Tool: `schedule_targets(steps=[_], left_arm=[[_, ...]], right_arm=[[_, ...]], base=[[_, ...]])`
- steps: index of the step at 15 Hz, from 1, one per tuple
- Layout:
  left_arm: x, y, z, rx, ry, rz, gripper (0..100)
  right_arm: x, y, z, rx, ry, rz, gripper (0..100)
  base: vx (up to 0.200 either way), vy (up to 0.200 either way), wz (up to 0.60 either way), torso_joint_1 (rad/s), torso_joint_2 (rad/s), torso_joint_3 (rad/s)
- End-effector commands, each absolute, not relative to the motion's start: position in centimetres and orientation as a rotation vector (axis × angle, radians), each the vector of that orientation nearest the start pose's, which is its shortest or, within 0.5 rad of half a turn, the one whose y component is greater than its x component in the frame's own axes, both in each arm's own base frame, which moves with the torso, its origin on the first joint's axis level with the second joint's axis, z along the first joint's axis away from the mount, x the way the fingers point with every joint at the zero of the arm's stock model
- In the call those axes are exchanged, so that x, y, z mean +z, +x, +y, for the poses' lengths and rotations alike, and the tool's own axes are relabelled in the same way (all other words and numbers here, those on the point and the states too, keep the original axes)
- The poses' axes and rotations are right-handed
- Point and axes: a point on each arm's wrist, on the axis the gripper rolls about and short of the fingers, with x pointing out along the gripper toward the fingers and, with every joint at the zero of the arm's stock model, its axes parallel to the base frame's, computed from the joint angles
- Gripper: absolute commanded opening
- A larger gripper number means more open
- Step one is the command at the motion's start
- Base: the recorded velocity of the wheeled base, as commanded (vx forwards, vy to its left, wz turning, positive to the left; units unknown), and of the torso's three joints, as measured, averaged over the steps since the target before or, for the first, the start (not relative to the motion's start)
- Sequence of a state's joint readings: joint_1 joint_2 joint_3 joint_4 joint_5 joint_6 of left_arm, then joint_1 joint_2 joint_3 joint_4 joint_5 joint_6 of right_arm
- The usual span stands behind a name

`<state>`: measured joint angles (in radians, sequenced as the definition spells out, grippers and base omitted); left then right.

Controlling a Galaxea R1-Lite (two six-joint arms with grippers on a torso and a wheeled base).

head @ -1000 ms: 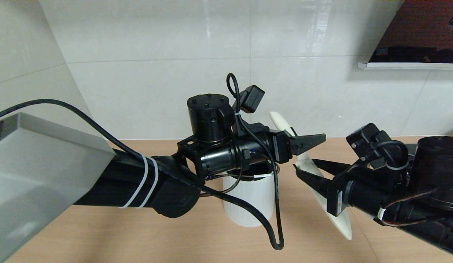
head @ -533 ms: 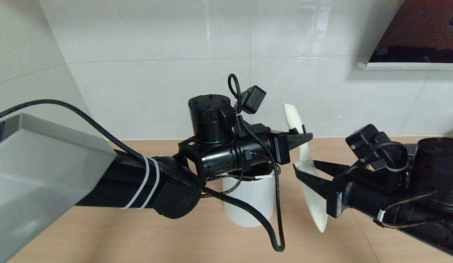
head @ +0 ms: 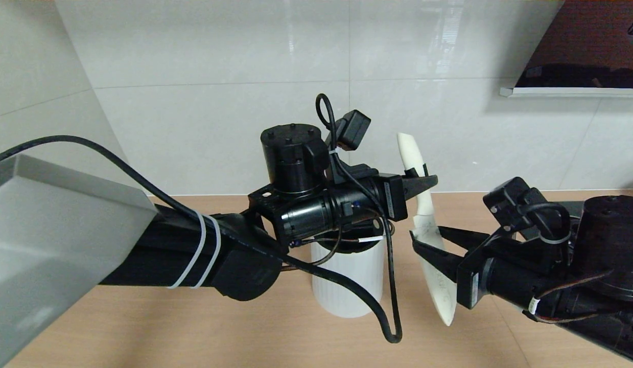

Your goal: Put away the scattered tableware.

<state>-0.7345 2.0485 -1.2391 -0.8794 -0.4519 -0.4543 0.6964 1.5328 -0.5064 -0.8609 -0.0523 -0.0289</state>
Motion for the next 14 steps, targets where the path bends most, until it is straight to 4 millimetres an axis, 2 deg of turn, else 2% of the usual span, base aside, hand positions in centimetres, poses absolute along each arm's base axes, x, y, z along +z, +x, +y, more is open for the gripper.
schedule_targets(steps=[1,8,14], left_arm=[[20.4,30.0,-28.4,-1.184,-0.412,0.182,0],[20.5,29.9,-28.3,-1.173,-0.414,0.178,0],[24.2,29.8,-25.2,-1.133,-0.422,0.069,0]], right_arm=[[17.1,18.9,15.7,0.647,-0.092,0.153,100],[17.2,18.7,15.9,0.648,-0.089,0.146,100],[20.6,18.9,13.1,0.546,-0.037,0.02,100]], base=[[0.0,0.0,0.0,0.0,0.0,0.0],[0.0,0.0,0.0,0.0,0.0,0.0],[0.0,0.0,0.0,0.0,0.0,0.0]])
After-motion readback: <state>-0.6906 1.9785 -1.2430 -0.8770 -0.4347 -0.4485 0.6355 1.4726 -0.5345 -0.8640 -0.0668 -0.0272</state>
